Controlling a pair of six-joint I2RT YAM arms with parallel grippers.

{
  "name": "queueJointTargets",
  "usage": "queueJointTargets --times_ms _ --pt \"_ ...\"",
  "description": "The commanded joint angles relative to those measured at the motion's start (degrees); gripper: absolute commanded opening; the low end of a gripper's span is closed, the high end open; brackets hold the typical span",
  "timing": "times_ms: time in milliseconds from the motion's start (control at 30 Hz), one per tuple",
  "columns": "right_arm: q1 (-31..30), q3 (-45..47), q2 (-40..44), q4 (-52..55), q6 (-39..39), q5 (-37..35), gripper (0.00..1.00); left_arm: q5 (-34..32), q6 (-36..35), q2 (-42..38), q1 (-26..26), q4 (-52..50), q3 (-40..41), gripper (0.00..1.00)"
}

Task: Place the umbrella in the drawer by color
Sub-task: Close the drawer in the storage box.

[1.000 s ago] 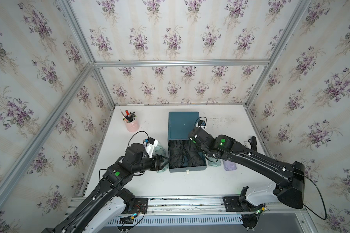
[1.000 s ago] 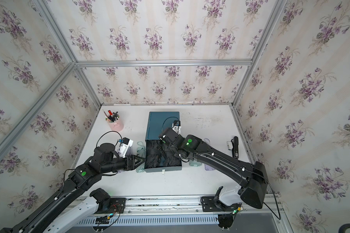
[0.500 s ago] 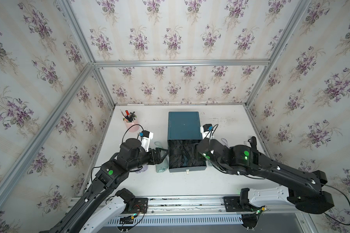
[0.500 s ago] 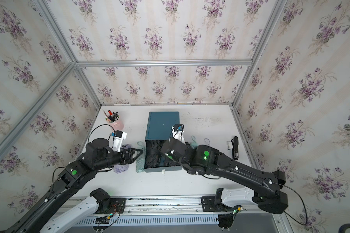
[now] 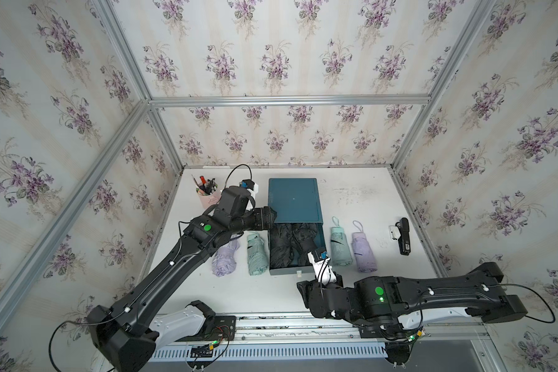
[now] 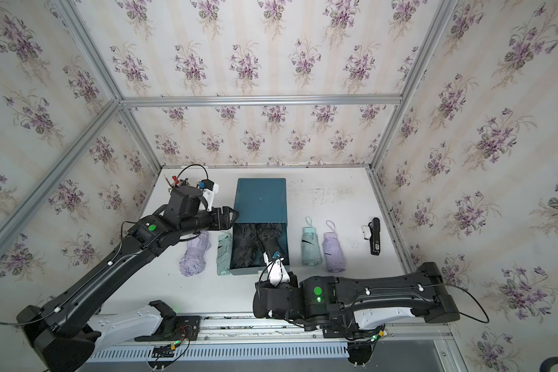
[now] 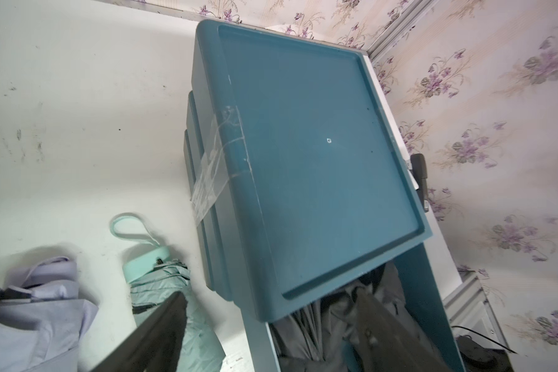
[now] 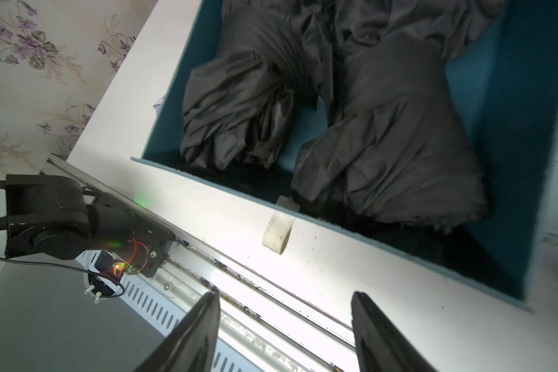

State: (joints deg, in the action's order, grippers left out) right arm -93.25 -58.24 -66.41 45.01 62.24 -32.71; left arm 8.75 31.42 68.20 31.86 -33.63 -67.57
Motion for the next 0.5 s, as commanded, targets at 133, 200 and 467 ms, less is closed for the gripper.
queueJointTargets --times_ms 133,200,467 --pt "2.8 -0.3 -3.8 -5.4 2.0 -0.6 0.63 -2.3 -5.2 6.7 -0.2 -0.5 -2.6 0.75" --pt "4.1 -0.8 -4.8 -4.3 2.7 -0.7 0.57 -2.6 -5.7 6.4 -0.2 0.7 -1.1 0.74" --pt "7.3 -1.0 -6.1 -5.7 1.1 1.7 0.29 -1.2 -7.0 5.7 -0.2 2.0 2.3 0.66"
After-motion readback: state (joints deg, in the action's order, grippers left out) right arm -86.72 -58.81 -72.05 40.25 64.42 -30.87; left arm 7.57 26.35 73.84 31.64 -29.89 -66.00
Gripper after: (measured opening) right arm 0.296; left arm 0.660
